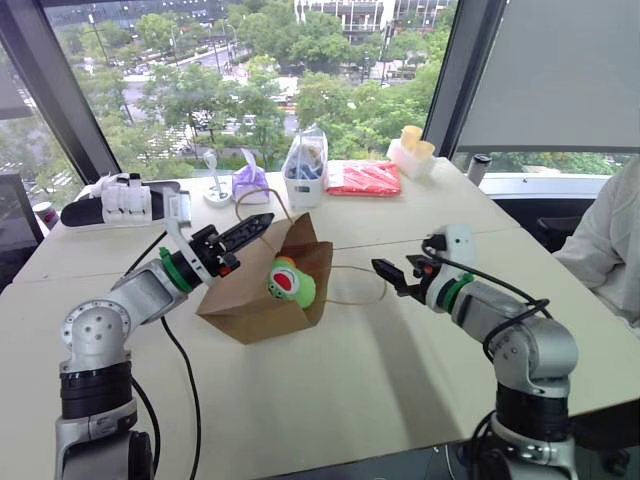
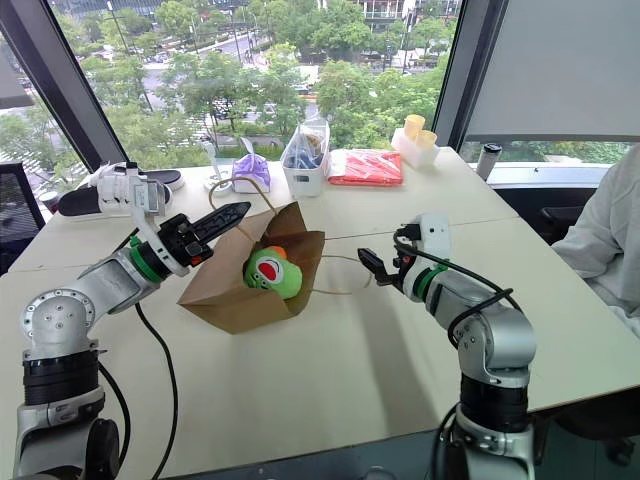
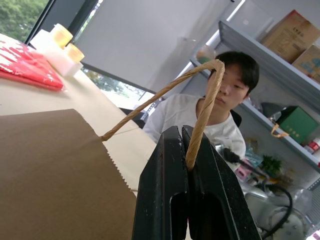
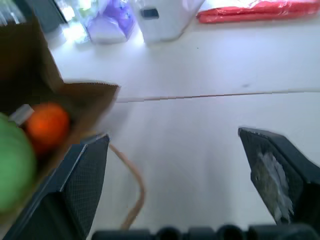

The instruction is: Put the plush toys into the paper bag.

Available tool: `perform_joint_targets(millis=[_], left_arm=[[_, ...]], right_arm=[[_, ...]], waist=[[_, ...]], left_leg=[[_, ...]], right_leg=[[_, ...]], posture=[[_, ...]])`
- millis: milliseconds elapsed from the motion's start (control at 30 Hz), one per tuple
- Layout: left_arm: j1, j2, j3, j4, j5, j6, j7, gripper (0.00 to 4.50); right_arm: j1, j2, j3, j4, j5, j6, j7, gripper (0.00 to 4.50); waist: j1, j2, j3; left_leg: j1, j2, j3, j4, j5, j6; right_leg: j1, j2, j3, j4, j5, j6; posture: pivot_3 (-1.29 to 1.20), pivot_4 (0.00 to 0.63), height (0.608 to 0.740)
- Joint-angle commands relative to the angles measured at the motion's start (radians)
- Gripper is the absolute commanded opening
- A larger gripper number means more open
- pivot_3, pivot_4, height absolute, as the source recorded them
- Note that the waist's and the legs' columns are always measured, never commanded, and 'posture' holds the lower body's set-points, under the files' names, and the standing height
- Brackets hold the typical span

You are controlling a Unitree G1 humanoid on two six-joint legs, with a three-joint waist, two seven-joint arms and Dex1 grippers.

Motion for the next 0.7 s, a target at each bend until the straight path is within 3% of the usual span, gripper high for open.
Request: perform_joint_targets(millis=[33, 233, 333, 567, 700], left_arm=[[-0.007, 0.009, 0.006, -0.013, -0.013, -0.012, -0.016, 0.00], [-0.004, 0.006, -0.003, -0.019, -0.011, -0.010, -0.021, 0.00], [-0.004, 0.007, -0.004, -0.019, -0.010, -0.010, -0.022, 0.00], [-0.006, 0.009, -0.013, -0.017, -0.002, -0.006, -0.034, 0.00], [-0.012, 0.017, -0.023, -0.012, 0.009, -0.005, -0.050, 0.00]], right_arm=[[-0.018, 0.098, -0.137, -0.078, 0.116, 0.185, -0.031, 4.43], [0.006, 0.196, -0.171, -0.115, 0.136, 0.254, -0.087, 4.43], [-0.008, 0.230, -0.197, -0.112, 0.156, 0.213, -0.099, 3.64], [-0.011, 0.225, -0.175, -0.097, 0.183, 0.162, -0.105, 0.02], [-0.015, 0.216, -0.169, -0.087, 0.201, 0.146, -0.113, 0.02]], waist=[[0.001, 0.000, 0.000], [-0.001, 0.000, 0.000], [-0.004, 0.000, 0.000], [-0.003, 0.000, 0.000], [-0.003, 0.000, 0.000]], left_leg=[[0.000, 0.000, 0.000, 0.000, 0.000, 0.000], [0.000, -0.001, 0.000, -0.001, 0.000, 0.001], [0.000, -0.001, 0.000, -0.001, 0.000, 0.001], [0.000, -0.001, 0.000, -0.001, 0.000, 0.000], [0.000, -0.001, 0.000, -0.001, 0.000, 0.001]], right_leg=[[0.000, 0.000, 0.000, 0.000, 0.000, 0.000], [0.000, -0.001, 0.000, 0.000, 0.000, 0.000], [0.000, 0.000, 0.000, 0.000, 0.000, 0.000], [0.000, 0.000, 0.000, 0.000, 0.000, 0.000], [0.000, 0.000, 0.000, 0.000, 0.000, 0.000]], posture=[[0.00, 0.150, 0.740], [0.00, 0.150, 0.740], [0.00, 0.150, 0.740], [0.00, 0.150, 0.740], [0.00, 0.150, 0.740]])
